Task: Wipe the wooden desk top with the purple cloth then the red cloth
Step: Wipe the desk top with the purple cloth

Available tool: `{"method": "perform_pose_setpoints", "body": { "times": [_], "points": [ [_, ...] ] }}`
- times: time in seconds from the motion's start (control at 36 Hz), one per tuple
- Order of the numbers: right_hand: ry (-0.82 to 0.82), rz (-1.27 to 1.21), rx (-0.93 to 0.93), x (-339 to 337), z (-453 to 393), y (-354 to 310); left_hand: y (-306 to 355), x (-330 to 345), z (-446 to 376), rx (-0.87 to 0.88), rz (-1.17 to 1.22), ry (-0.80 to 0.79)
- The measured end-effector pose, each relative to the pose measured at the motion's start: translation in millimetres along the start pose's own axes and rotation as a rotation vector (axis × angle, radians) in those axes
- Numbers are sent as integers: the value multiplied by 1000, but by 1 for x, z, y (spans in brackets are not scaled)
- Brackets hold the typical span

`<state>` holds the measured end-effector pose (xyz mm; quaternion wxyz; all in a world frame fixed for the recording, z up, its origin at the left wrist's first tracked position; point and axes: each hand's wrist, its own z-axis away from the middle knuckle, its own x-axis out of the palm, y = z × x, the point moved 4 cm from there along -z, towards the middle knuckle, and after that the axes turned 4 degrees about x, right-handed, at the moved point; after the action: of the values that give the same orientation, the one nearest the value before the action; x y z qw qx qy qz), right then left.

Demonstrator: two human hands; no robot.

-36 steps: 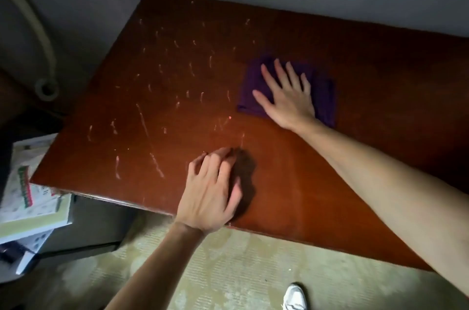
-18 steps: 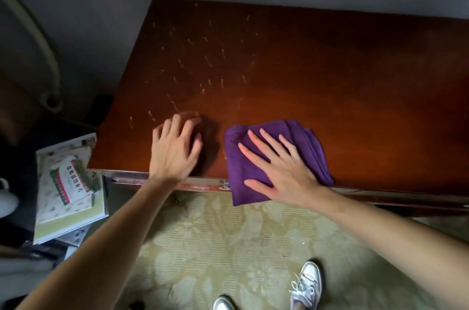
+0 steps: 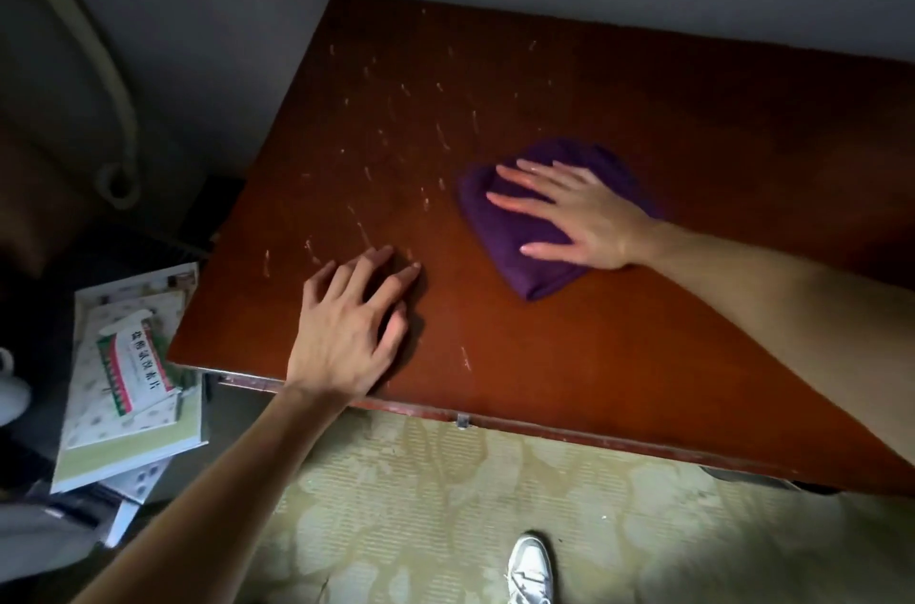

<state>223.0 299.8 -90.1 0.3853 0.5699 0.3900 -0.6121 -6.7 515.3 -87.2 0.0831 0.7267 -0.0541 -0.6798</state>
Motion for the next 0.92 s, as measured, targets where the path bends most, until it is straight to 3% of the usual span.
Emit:
{"method": "perform_pose_setpoints", "body": {
  "times": [0.28, 0.44, 0.61, 0.92],
  "points": [
    [-1, -59, 214, -18, -112, 113, -1, -2, -4, -13, 54, -56],
    [46, -119, 414, -25, -154, 148, -3, -2, -6, -3, 69, -36],
    [113, -163, 679, -25, -171, 155, -3, -3, -6, 3, 92, -18],
    [67, -170, 828, -16, -145, 98, -5, -3, -2, -34, 185, 53]
  ]
}}
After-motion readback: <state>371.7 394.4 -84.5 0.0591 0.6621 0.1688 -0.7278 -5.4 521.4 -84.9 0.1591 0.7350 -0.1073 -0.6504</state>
